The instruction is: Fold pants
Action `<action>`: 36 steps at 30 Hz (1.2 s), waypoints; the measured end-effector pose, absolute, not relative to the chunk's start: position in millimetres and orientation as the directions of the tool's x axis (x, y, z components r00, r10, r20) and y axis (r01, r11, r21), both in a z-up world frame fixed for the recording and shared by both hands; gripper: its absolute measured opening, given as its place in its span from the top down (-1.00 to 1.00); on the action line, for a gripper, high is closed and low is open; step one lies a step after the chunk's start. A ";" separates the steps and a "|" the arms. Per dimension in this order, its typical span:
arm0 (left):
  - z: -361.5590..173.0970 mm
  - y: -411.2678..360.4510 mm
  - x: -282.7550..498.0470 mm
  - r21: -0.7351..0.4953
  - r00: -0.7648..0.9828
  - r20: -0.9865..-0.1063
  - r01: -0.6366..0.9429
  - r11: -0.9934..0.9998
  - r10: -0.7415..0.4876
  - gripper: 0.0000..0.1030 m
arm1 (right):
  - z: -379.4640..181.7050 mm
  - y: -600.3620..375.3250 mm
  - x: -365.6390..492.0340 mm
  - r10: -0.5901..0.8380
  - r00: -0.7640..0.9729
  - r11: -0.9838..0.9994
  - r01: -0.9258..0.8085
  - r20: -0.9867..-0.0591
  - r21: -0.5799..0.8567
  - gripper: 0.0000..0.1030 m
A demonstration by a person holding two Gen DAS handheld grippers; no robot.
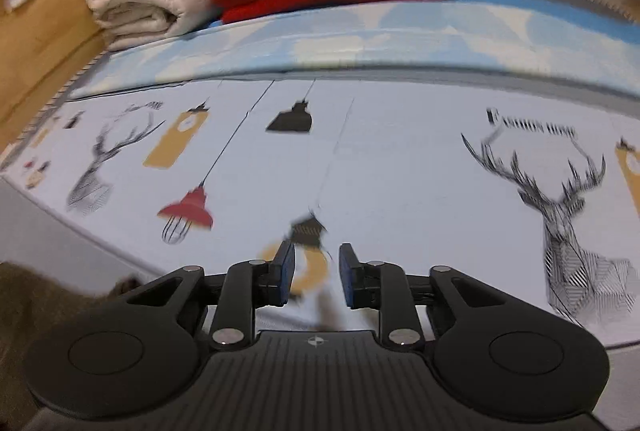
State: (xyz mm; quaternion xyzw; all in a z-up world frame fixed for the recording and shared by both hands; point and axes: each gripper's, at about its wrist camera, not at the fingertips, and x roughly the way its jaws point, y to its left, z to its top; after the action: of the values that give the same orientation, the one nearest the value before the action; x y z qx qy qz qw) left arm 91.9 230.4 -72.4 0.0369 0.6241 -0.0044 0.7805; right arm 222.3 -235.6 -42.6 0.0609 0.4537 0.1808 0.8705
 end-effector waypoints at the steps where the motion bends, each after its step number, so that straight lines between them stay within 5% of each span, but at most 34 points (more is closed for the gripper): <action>1: -72.1 228.6 91.8 0.059 0.221 -0.974 0.054 0.997 0.045 0.47 | -43.3 -245.7 217.4 0.403 0.495 0.912 -0.288 -0.769 0.293 0.38; 6: -67.7 219.7 91.2 0.091 0.241 -0.968 0.076 0.993 0.070 0.28 | -48.5 -281.6 176.5 0.445 0.421 0.869 -0.417 -0.791 0.267 0.06; 15: -60.2 186.8 101.1 0.068 0.259 -0.965 0.108 0.992 0.038 0.23 | -69.8 -252.1 141.0 0.334 0.395 0.799 -0.601 -0.856 0.034 0.10; 19: -59.7 178.6 104.9 0.070 0.260 -0.965 0.107 0.992 0.040 0.21 | -67.5 -244.2 139.1 0.335 0.403 0.760 -0.650 -0.852 -0.008 0.79; 22: -58.6 174.5 107.8 0.070 0.263 -0.964 0.110 0.991 0.039 0.21 | -56.7 -262.6 153.3 0.352 0.455 0.829 -0.557 -0.818 0.048 1.00; 25: -56.8 168.8 111.4 0.066 0.267 -0.963 0.115 0.991 0.033 0.21 | -62.4 -283.2 165.4 0.139 0.555 0.924 -0.371 -0.820 -0.095 1.00; 28: -55.0 159.7 115.1 0.056 0.276 -0.961 0.134 0.989 0.017 0.21 | -56.1 -311.6 168.0 0.229 0.529 0.946 -0.318 -0.817 0.060 0.97; 36: -46.3 108.4 136.0 0.020 0.311 -0.949 0.194 0.981 -0.042 0.21 | -40.2 -315.6 134.6 0.474 0.402 0.827 -0.508 -0.784 0.240 0.74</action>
State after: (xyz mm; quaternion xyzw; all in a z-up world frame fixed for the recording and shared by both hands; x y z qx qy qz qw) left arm 136.0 108.4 -46.3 0.0653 0.5823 -0.0731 0.8070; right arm 134.6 -315.6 -40.2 -0.0184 0.4617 0.2932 0.8370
